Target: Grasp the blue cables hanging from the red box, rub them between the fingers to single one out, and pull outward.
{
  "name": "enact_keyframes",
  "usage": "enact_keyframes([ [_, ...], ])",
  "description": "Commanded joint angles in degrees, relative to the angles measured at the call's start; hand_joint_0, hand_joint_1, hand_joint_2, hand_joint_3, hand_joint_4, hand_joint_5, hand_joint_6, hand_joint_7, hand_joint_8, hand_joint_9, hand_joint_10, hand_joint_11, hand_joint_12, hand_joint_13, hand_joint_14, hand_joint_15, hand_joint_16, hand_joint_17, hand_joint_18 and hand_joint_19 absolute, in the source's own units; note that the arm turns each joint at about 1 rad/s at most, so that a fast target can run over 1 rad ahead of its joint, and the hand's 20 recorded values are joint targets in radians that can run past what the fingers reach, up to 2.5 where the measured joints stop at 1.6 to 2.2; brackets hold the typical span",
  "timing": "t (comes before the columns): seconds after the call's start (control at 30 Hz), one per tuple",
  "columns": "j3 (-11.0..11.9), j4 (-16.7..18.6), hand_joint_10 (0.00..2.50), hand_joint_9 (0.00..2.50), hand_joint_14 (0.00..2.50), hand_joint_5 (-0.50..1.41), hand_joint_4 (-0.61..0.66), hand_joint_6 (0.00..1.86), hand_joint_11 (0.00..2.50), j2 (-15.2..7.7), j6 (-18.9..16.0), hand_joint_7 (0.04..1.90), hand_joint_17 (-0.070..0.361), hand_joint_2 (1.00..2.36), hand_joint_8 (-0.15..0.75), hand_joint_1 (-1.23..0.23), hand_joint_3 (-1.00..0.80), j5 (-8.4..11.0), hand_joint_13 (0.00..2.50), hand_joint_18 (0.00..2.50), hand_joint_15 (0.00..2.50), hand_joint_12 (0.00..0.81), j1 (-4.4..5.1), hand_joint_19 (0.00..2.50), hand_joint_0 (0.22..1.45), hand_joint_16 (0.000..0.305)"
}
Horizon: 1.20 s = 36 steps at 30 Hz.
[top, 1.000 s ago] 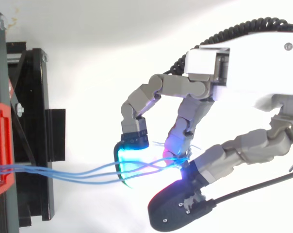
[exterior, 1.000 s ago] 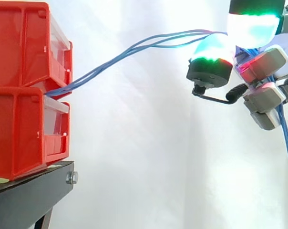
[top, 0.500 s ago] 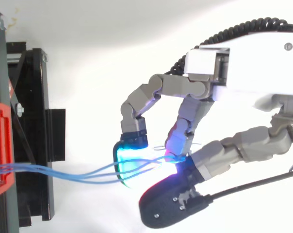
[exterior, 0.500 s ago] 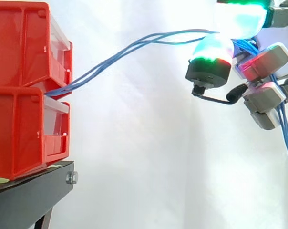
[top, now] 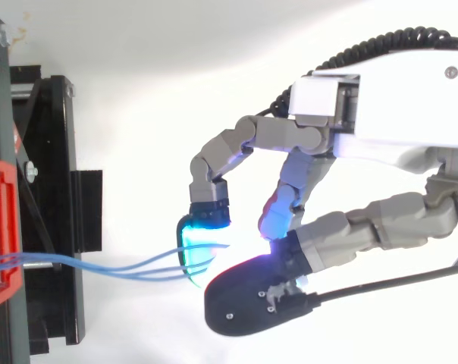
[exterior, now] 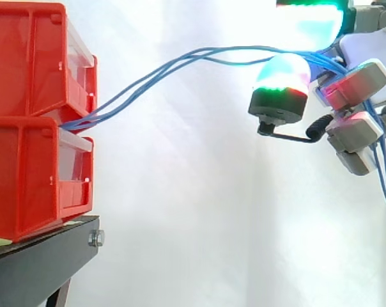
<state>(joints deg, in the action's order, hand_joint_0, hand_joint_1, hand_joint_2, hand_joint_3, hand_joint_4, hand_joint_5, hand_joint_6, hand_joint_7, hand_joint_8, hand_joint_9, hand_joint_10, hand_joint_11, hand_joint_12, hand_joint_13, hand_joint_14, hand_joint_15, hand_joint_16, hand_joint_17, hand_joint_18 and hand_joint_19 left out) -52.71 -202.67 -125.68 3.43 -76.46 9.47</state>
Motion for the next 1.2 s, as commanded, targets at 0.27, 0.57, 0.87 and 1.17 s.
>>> enact_keyframes([
  [0.27, 0.1, -0.3, 0.02, 1.18, 0.03, -0.17, 0.04, 0.83, 0.86, 0.0, 0.0, 0.92, 0.117, 1.02, 0.250, -0.82, -0.05, 0.00, 0.95, 0.75, 0.76, 0.363, -0.06, 0.71, 0.65, 0.052],
  [0.57, 0.5, -1.7, 0.02, 1.08, 0.03, -0.19, 0.06, 0.86, 0.86, 0.0, 0.1, 0.88, 0.106, 1.01, 0.211, -0.95, -0.36, -0.35, 0.83, 0.67, 0.70, 0.336, -0.15, 0.65, 0.75, 0.047],
  [0.87, 1.3, -4.0, 0.02, 1.18, 0.03, -0.17, 0.11, 0.86, 0.86, 0.0, 1.4, 0.93, 0.112, 1.00, 0.248, -0.78, -0.50, -0.44, 0.88, 0.70, 0.71, 0.355, -0.68, 0.70, 0.52, 0.050],
  [1.17, 2.0, -3.8, 0.02, 1.19, 0.03, -0.14, 0.10, 0.75, 0.85, 0.0, 2.0, 0.97, 0.111, 1.00, 0.245, -0.66, -0.47, -0.44, 0.85, 0.64, 0.69, 0.355, -1.03, 0.69, 0.55, 0.049],
])
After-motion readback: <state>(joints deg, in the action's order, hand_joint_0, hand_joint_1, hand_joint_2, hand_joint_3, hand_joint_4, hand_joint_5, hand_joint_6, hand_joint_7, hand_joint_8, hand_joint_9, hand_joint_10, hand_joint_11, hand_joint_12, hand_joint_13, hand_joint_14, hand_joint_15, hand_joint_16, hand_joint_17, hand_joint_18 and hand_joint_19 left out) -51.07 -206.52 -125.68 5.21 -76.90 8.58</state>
